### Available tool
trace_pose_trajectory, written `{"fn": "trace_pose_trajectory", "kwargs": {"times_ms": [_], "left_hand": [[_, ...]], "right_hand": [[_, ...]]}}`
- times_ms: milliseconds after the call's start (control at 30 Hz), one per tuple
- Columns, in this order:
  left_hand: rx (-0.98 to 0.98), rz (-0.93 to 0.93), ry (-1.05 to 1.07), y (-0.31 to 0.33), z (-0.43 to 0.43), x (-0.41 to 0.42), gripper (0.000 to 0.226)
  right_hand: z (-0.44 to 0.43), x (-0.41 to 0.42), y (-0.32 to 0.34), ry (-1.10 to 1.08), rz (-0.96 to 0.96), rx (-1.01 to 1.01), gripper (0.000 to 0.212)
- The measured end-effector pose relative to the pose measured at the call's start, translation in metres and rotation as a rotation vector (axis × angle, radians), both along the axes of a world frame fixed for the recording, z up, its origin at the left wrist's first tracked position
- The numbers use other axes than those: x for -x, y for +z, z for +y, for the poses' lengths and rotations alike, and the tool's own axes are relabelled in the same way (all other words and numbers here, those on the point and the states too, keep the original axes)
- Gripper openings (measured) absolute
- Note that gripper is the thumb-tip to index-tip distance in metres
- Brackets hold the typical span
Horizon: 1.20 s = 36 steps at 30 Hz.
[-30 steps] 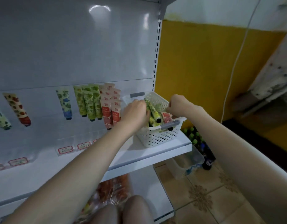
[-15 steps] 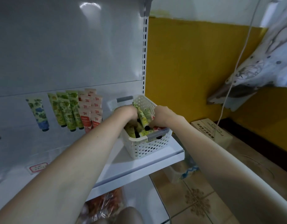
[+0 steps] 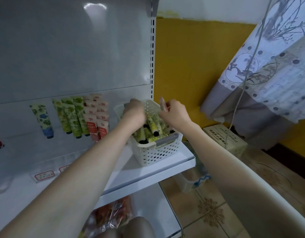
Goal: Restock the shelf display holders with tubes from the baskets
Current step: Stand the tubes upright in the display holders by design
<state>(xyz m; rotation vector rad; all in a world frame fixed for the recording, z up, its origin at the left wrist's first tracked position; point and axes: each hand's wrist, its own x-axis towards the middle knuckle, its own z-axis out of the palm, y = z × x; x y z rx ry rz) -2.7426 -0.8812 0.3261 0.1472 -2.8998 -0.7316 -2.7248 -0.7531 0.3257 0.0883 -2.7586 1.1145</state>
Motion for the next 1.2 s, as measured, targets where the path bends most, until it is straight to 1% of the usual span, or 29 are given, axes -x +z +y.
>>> {"fn": "trace_pose_trajectory", "kwargs": {"times_ms": [67,133,200,300,367,467,567,667,700,767,867,933,1100,1200], "left_hand": [[-0.137,0.182,-0.041,0.014,-0.007,-0.016,0.033],[-0.253,0.364,-0.09,0.024,-0.017,-0.036,0.022],[-0.397,0.474,-0.105,0.03,-0.03,-0.061,0.017],[-0.551,0.545,-0.143,0.026,-0.052,-0.095,0.013],[-0.613,0.571,-0.121,0.019,-0.068,-0.111,0.015],[-0.689,0.587,-0.038,0.009,-0.095,-0.131,0.018],[-0.78,0.552,0.023,-0.007,-0.125,-0.151,0.018],[-0.878,0.495,0.075,-0.029,-0.15,-0.168,0.019],[-0.883,0.497,0.098,-0.035,-0.156,-0.172,0.022],[-0.835,0.513,0.151,-0.046,-0.166,-0.178,0.026],[-0.784,0.523,0.207,-0.059,-0.176,-0.182,0.023],[-0.798,0.515,0.221,-0.066,-0.18,-0.181,0.024],[-0.838,0.505,0.253,-0.076,-0.183,-0.178,0.027],[-0.88,0.493,0.264,-0.078,-0.182,-0.177,0.026]], "right_hand": [[-0.001,-0.004,0.005,0.01,0.081,0.126,0.009],[-0.004,-0.008,0.01,0.024,0.152,0.283,0.006],[-0.014,-0.014,0.016,0.04,0.185,0.379,0.007],[-0.035,-0.028,0.025,0.095,0.206,0.48,0.007],[-0.051,-0.038,0.031,0.15,0.201,0.547,0.005],[-0.075,-0.052,0.033,0.217,0.182,0.571,0.018],[-0.099,-0.065,0.029,0.266,0.202,0.549,0.014],[-0.117,-0.071,0.018,0.271,0.18,0.544,0.015],[-0.123,-0.072,0.015,0.265,0.168,0.531,0.017],[-0.132,-0.072,0.005,0.245,0.162,0.454,0.021],[-0.143,-0.071,-0.006,0.22,0.188,0.283,0.033],[-0.146,-0.069,-0.01,0.223,0.19,0.202,0.04],[-0.147,-0.068,-0.01,0.24,0.219,0.061,0.034],[-0.149,-0.07,-0.008,0.246,0.221,0.04,0.033]]}}
